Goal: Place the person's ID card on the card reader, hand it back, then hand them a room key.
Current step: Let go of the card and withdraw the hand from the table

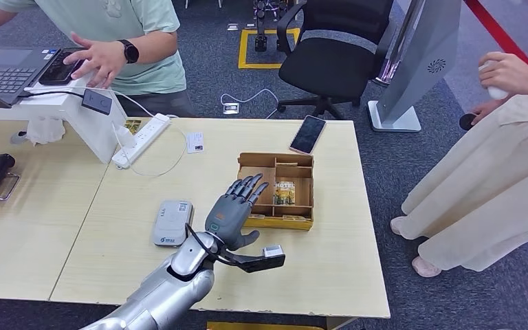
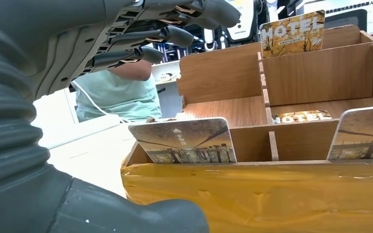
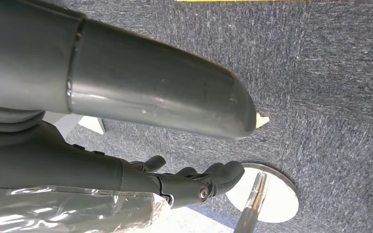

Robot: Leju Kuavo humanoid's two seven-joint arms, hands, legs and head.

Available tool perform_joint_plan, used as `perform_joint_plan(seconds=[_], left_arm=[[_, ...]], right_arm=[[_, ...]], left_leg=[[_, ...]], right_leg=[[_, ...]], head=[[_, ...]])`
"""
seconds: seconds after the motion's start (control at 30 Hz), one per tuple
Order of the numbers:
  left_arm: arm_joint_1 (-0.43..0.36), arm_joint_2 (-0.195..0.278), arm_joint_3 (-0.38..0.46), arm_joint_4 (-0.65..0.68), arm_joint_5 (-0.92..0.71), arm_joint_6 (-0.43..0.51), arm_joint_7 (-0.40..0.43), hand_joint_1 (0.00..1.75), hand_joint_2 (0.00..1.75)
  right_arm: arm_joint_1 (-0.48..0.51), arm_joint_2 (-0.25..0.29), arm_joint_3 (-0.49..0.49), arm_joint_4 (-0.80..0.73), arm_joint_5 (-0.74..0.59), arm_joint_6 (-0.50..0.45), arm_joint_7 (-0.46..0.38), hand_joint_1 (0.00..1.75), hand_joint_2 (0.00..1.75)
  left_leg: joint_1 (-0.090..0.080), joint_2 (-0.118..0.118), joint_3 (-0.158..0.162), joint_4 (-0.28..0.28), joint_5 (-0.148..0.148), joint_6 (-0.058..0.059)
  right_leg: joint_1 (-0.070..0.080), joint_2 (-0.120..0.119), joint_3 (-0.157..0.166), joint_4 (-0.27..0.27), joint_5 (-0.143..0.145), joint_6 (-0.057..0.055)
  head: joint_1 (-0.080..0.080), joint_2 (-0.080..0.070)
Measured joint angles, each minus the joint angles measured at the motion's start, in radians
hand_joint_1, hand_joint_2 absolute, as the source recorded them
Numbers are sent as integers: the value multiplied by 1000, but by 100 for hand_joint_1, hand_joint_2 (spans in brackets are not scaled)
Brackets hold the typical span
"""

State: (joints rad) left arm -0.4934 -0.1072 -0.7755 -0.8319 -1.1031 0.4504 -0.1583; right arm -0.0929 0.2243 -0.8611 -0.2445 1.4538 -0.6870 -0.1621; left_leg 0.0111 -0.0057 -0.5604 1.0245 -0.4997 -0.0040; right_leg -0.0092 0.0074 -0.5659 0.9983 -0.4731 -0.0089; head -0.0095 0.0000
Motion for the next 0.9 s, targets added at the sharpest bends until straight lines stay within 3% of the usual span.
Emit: perform_joint_plan(seconds=[0.03,0.13,0.17,0.9], left_arm=[[0,0,0,0,-3,0,0,17,175],[0,0,0,0,-10,0,2,144,175],[0,0,0,0,-11,0,2,175,175],[-5,-19,0,39,-12,3,-32,175,175]], right_arm=[[0,0,0,0,0,0,0,0,0],[0,0,0,0,-1,0,0,0,0],[0,0,0,1,0,0,0,0,0],[-6,0,6,1,-4,0,-1,0,0]], left_leg=[[0,0,0,0,0,0],[0,0,0,0,0,0],[0,0,0,0,0,0],[0,0,0,0,0,0]], right_leg=[[0,0,0,0,0,0],[0,0,0,0,0,0],[0,0,0,0,0,0],[0,0,0,0,0,0]], head=[[0,0],[0,0],[0,0],[0,0]])
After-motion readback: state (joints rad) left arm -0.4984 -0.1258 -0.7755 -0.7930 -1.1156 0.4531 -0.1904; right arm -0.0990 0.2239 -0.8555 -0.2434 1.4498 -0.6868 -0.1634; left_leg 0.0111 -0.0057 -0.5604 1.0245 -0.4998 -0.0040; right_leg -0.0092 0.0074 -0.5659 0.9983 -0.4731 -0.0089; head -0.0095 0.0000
